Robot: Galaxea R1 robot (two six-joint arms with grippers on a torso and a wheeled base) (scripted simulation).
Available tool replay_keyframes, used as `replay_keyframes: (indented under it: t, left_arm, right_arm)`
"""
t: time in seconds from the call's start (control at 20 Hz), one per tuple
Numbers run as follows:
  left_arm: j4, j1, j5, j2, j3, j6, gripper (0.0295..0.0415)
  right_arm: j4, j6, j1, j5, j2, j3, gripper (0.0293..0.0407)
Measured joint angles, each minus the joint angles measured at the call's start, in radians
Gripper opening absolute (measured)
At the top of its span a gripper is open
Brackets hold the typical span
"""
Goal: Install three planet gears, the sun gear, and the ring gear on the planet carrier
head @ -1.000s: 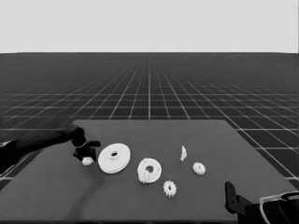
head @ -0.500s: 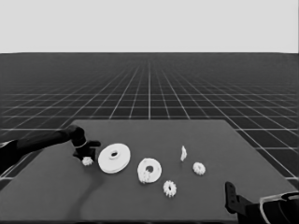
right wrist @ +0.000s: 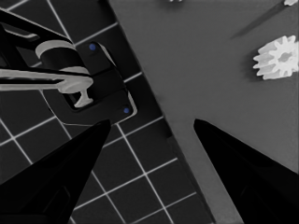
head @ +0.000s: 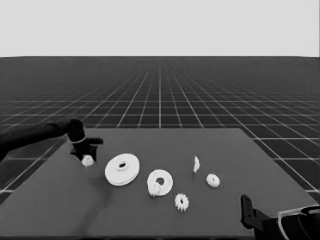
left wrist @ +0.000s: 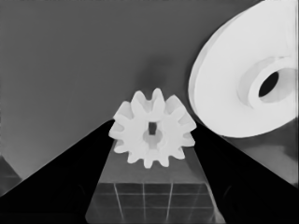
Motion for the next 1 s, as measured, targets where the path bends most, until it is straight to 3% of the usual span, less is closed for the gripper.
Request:
replay_keyframes:
  t: [0.1,0.15,0.25,0.4,0.6,0.75,1.0]
  left_arm:
    - [-0.001,-0.001,0.001,0.000,0.000,0.000,0.0312]
    - [0.053,-0.001,0.039,0.067,0.209,-0.391,0.0313]
    - [0.065,-0.001,0.080,0.460,0.150,-0.631,0.0313]
    - [0.058,0.000,0.077,0.671,-0.065,-0.603,0.0313]
    - [0.056,0.001,0.074,0.718,-0.136,-0.582,0.0313]
    - [0.158,0.117,0.019,0.751,-0.231,-0.531,0.0313]
    - [0.179,0.142,0.001,0.763,-0.266,-0.513,0.0313]
  right_arm:
    - [0.000,0.000,0.000,0.000,0.000,0.000,0.0385]
    - [0.000,0.000,0.000,0.000,0.000,0.000,0.0385]
    - [0.000,0.000,0.000,0.000,0.000,0.000,0.0385]
    - [0.000,0.000,0.000,0.000,0.000,0.000,0.0385]
    - [0.000,0.000,0.000,0.000,0.000,0.000,0.0385]
    - [0.000,0.000,0.000,0.000,0.000,0.000,0.0385]
    - [0.000,0.000,0.000,0.000,0.000,0.000,0.0385]
